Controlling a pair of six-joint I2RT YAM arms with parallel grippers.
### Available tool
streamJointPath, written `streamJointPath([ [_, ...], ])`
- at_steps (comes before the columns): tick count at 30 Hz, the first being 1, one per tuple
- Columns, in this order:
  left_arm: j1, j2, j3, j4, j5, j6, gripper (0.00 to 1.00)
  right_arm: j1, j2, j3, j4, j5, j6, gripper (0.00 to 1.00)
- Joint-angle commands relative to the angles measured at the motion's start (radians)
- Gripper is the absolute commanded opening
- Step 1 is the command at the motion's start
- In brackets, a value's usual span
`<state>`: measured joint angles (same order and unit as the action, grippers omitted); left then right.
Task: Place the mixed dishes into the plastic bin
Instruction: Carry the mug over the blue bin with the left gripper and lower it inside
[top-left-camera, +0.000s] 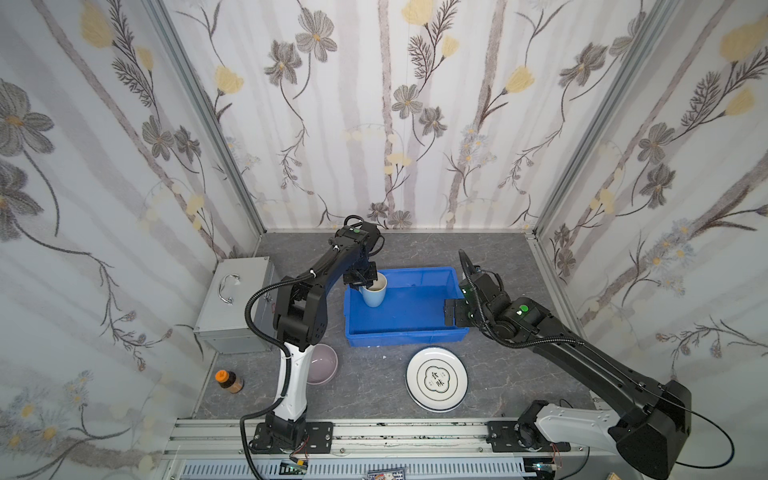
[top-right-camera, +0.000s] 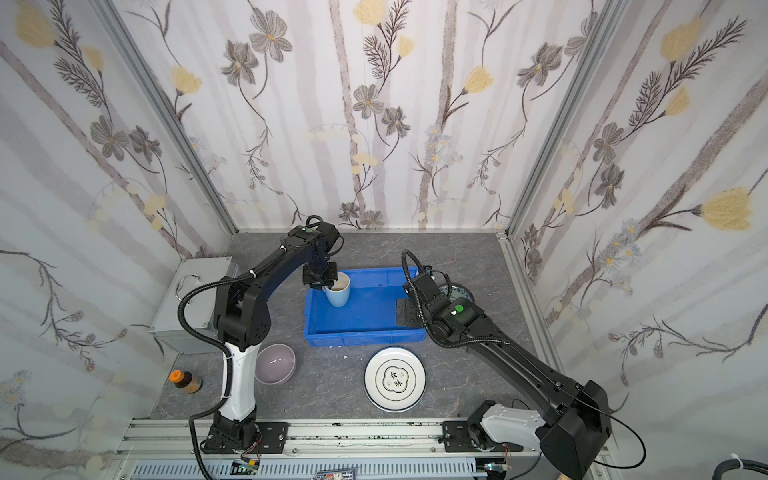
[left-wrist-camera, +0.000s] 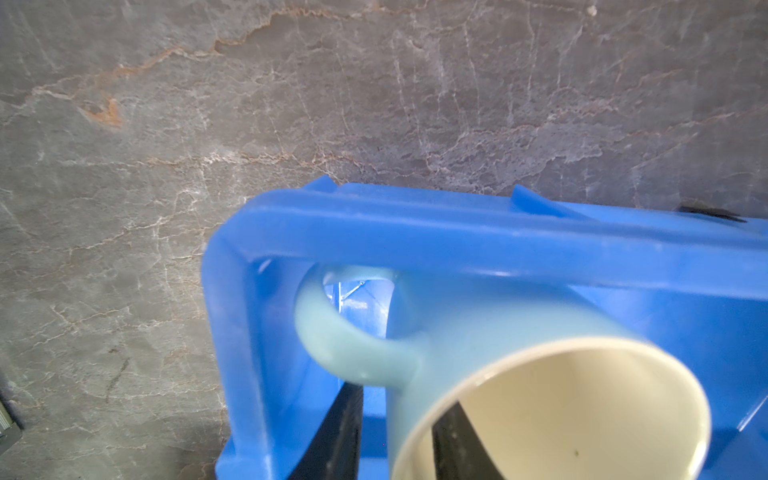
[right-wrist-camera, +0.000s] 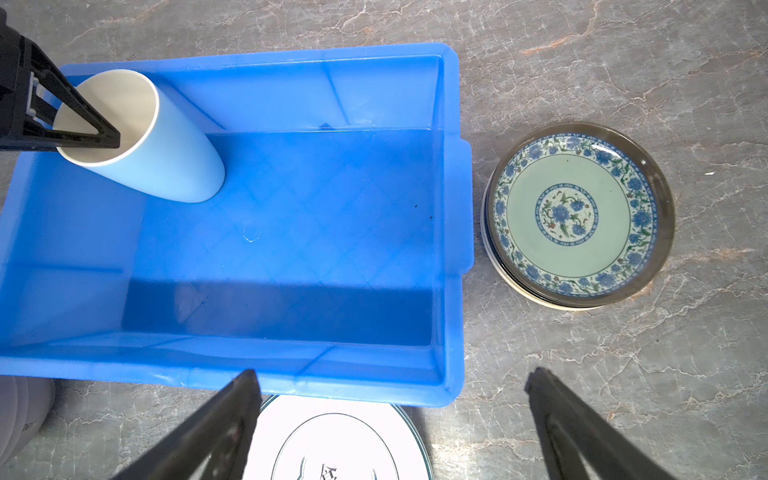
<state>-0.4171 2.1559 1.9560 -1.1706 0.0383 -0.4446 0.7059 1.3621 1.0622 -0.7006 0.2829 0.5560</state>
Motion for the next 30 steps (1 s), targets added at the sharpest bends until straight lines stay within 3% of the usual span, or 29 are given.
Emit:
streamJointPath([
  [1, 0.000, -0.035, -0.011, -0.011, -0.004, 0.003, 0.44, 0.000, -0.010, 0.007, 0.017, -0.003, 0.003, 1.00],
  [3, 0.000, -0.054, -0.014, -0.015, -0.016, 0.000, 0.50, 0.001, -0.015, 0.005, 0.016, -0.003, 0.003, 1.00],
  [9, 0.000, -0.111, -0.044, -0.012, -0.015, -0.006, 0.53, 0.003, -0.020, 0.004, 0.013, -0.004, 0.004, 1.00],
  [20, -0.001, -0.129, -0.187, 0.112, 0.035, -0.055, 0.26, 0.018, -0.026, -0.005, -0.002, -0.009, 0.005, 1.00],
  [30, -0.002, -0.116, -0.156, 0.088, 0.017, -0.032, 0.27, 0.022, -0.046, -0.025, -0.010, 0.003, 0.023, 1.00],
])
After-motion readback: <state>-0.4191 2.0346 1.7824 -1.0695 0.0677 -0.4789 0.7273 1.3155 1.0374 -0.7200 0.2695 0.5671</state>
